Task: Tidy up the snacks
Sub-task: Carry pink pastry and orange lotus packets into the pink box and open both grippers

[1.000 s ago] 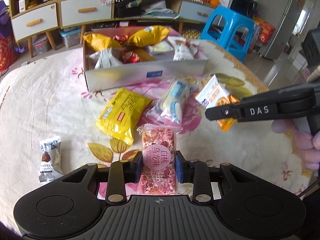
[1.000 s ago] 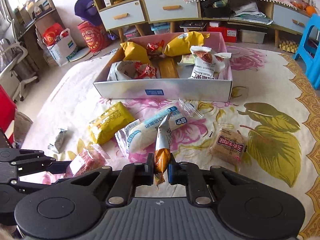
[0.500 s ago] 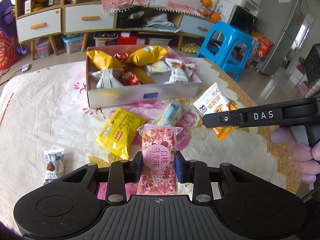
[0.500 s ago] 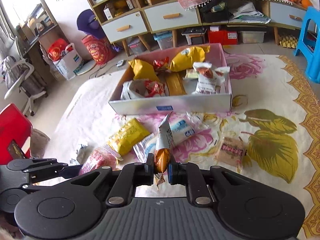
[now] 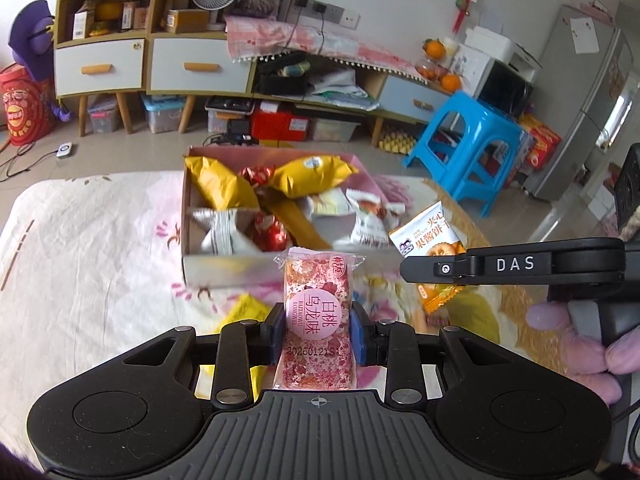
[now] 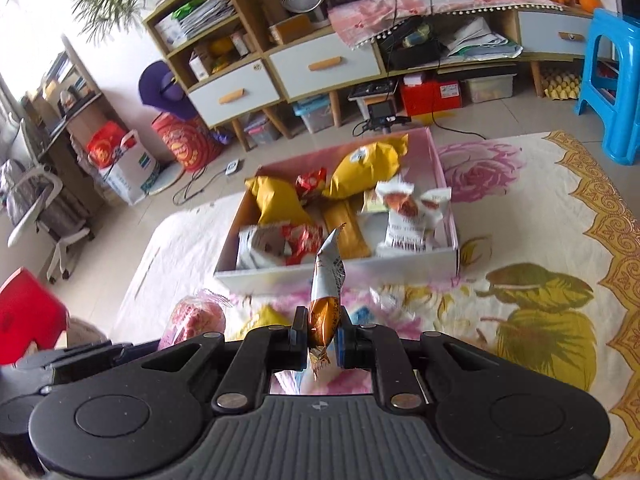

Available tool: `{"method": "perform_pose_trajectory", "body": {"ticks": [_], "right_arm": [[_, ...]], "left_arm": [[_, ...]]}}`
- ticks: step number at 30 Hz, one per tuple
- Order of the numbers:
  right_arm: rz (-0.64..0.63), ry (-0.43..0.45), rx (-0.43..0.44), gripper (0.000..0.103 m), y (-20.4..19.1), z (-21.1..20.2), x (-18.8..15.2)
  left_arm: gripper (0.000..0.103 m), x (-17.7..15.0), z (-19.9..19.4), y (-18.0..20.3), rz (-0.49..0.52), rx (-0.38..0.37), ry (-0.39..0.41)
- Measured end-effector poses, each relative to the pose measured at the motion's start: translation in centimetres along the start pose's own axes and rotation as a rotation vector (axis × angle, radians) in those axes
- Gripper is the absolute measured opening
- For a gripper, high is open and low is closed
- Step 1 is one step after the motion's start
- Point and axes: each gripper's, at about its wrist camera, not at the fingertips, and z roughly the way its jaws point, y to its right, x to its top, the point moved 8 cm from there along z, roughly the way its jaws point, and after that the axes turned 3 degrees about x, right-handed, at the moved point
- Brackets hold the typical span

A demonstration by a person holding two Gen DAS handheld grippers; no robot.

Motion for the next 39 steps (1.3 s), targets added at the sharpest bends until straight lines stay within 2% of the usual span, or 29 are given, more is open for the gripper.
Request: {"method": "perform_pose_trajectory", "body": {"ticks": [6, 10, 13, 22, 31, 34, 37, 39], "right_arm": [[0.052, 0.045, 0.046, 0.003, 0.7, 1.9, 2.3], [0.067, 0.032, 0.068, 0.003, 1.1, 3.8, 3.1], [0.053, 0.028, 0.054, 0.003, 1.5, 4.9, 3.7], [0.023, 0.023, 0.014, 0.003, 3.0, 7.1, 5.0], [0.013, 0.039, -0.015, 0.004, 3.4, 7.6, 5.6], [0.009, 0.055, -0.04, 0.01, 3.6, 7.5, 5.8], [0.021, 0.064, -0.045, 0.012, 3.8, 7.2, 6.0], [0.034, 0.071, -0.042, 0.02, 4.0, 7.0, 6.1]], "left_arm": [[0.029, 3.0, 2.0, -0.4, -0.03, 0.005, 0.056], [0.029, 4.7, 4.5, -1.3, -0.062, 0.016, 0.057], [0.029, 5.5, 6.4, -1.8, -0.087, 0.019, 0.059], [0.029, 5.9, 10.7, -2.7, -0.114, 0.057, 0.058], [0.03, 6.2, 12.4, -2.7, -0.102, 0.084, 0.067], [0.035, 6.4, 12.4, -2.5, -0.085, 0.089, 0.08], [0.049, 6.5, 12.1, -2.3, -0.066, 0.101, 0.09], [0.054, 6.5, 11.8, -2.2, -0.051, 0.103, 0.094]]}}
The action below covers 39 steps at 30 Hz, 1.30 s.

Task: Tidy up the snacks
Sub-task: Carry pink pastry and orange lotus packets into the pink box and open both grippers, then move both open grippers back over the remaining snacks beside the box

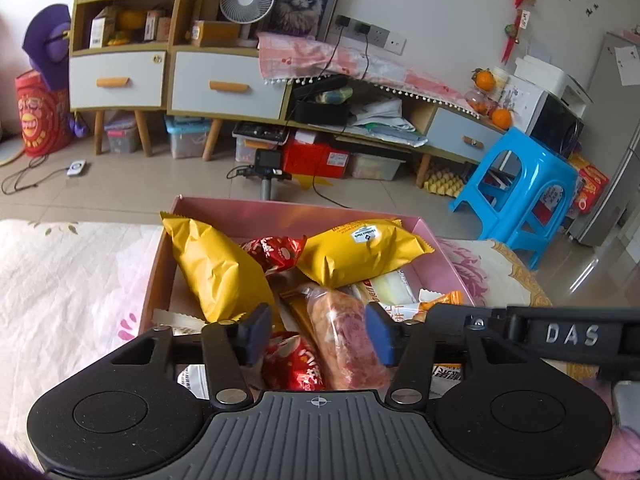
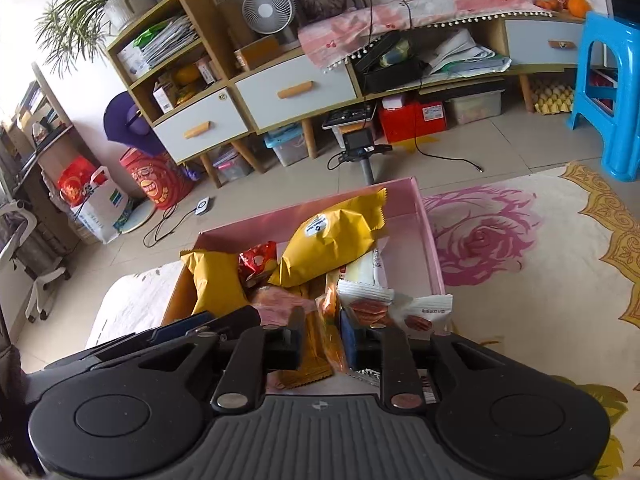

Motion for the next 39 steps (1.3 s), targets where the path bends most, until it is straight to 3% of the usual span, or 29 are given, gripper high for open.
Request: {"method": "perform_pose_trajectory", "body": {"ticks": [1, 3, 9, 17, 29, 39], "right_arm": [[0.005, 0.005, 0.003, 0.026, 0.0, -0.1, 0.1], [0.01, 0.01, 0.003, 0.029, 0.0, -0.3, 0.1], [0.018, 0.019, 0.016, 0.041, -0.3, -1.4, -0.1], [-0.04, 0.04, -0.001, 0.072, -1.1, -4.3, -0.5], [-0.168, 0.03, -0.068, 0.084, -3.4, -7.7, -2.7], [-0.211, 0.035, -0.054, 0.091, -4.6, -9.7, -5.7]], "left_arm": [[0.056, 0.0, -0.2, 0.0, 0.005, 0.002, 0.002], [0.062, 0.0, -0.5, -0.3, 0.009, 0.004, 0.005], [0.069, -0.6, -2.1, -0.4, 0.024, -0.006, 0.008], [0.081, -1.6, -5.3, -0.3, 0.065, -0.011, 0.017], [0.092, -4.4, -10.0, 1.1, 0.179, -0.006, 0.0], [0.096, -7.4, -12.8, 0.6, 0.177, 0.008, -0.022]]}}
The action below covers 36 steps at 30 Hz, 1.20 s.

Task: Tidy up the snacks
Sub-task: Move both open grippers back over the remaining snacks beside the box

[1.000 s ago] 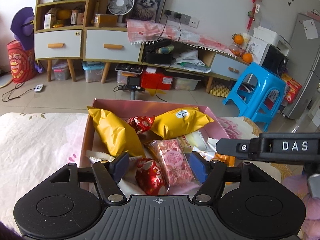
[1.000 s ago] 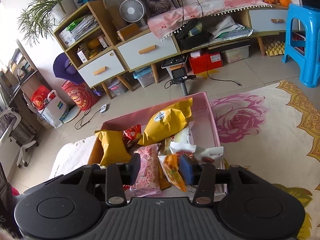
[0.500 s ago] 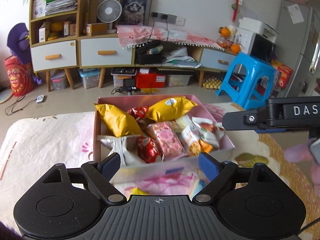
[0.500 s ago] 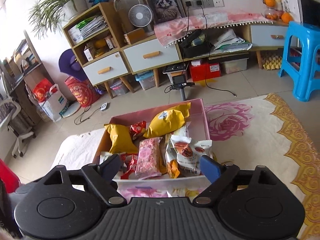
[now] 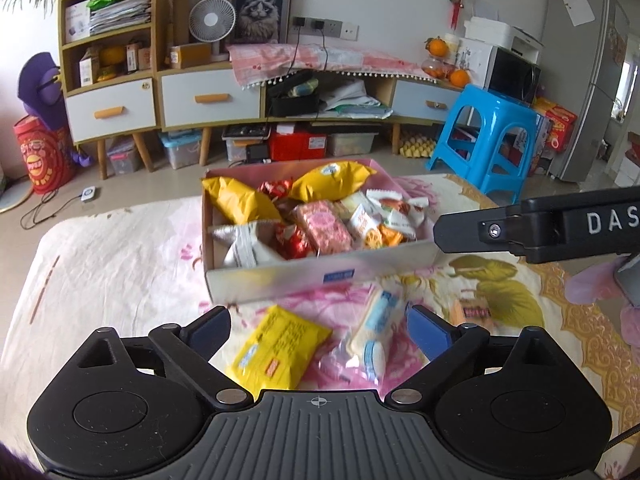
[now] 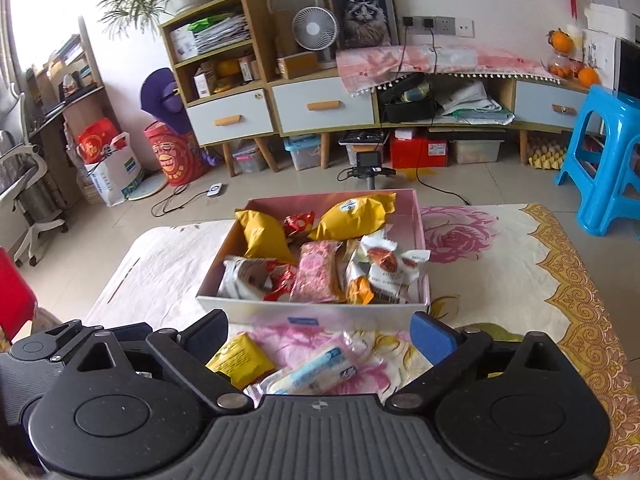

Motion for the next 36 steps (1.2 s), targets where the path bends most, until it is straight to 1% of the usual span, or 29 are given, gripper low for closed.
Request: {"method": "perform_pose_trajectory", "body": {"ticks": [4, 7, 15, 19, 24, 30, 36], "right_arm": [[-0.022, 0.005, 0.007, 0.091, -0.2, -0.3, -1.6], [-0.049, -0.011, 0.0, 0.091, -0.3, -0.4, -2.7], [-0.069, -0.005, -0.016, 0.092, 0.5, -1.8, -4.3], [-0.068, 0.008, -0.019, 0.092, 1.2, -2.7, -5.1], [-0.122, 0.012, -0.048, 0.092, 2.2, -3.0, -6.5], [-0.134, -0.026, -0.077, 0.092, 4.1, -2.7, -8.2], [-0.211, -0.037, -0.1, 0.092, 5.0, -2.0, -9.3]], "left_arm": [[0.096, -0.9, -0.5, -0.5, -0.03, -0.011, -0.011], [0.096, -1.3, -0.8, -1.0, -0.07, -0.017, -0.015], [0.097, -3.2, -0.9, -2.0, -0.102, -0.026, -0.052], [0.098, -4.4, -0.9, -2.5, -0.102, -0.016, -0.07], [0.098, -5.6, -1.1, -3.3, -0.101, -0.008, -0.072], [0.098, -6.5, -0.4, -3.4, -0.071, 0.005, -0.06], [0.098, -6.2, 1.7, -2.9, 0.027, 0.028, -0.01]]}}
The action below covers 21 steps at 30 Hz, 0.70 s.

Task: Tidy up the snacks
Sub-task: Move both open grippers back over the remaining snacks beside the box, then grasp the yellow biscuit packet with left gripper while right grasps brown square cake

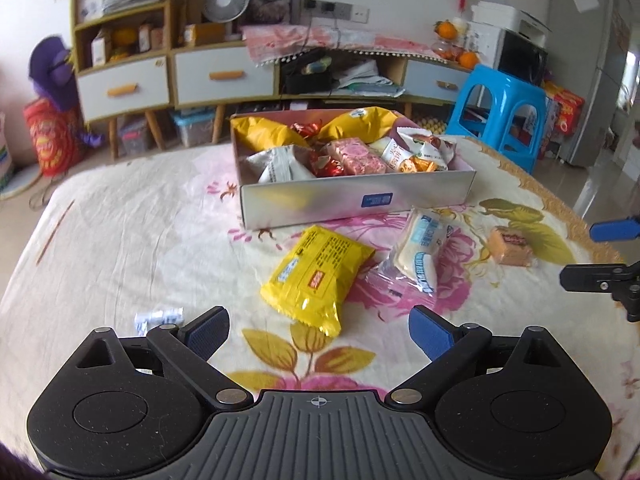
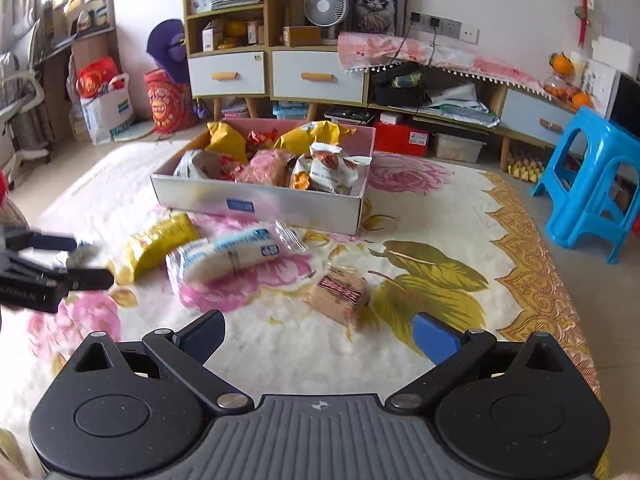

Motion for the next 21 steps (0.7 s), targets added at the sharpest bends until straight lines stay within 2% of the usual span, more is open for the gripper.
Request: {"method": "perform_pose_trajectory", "body": {"ticks": [5, 11, 13, 21], "right_arm": [[-0.051, -0.043, -0.009, 0.092, 0.8, 2.2, -0.9], [-0.05, -0.133, -0.016, 0.092, 1.7, 5.0, -1.9], [-0.027, -0.134, -0.004, 0.092, 1.9, 5.5, -1.9], [0.042, -0.15, 0.026, 0.094, 2.5, 7.2, -1.0]], "left_arm": [[0.097, 0.1, 2.2, -0.4, 0.033, 0.008, 0.003], [0.095, 0.6, 4.0, -0.8, 0.044, 0.016, -0.014], [0.095, 0.7, 4.6, -0.9, 0.038, 0.02, -0.019], [0.084, 1.3, 5.9, -0.8, 0.032, 0.027, -0.034]]}}
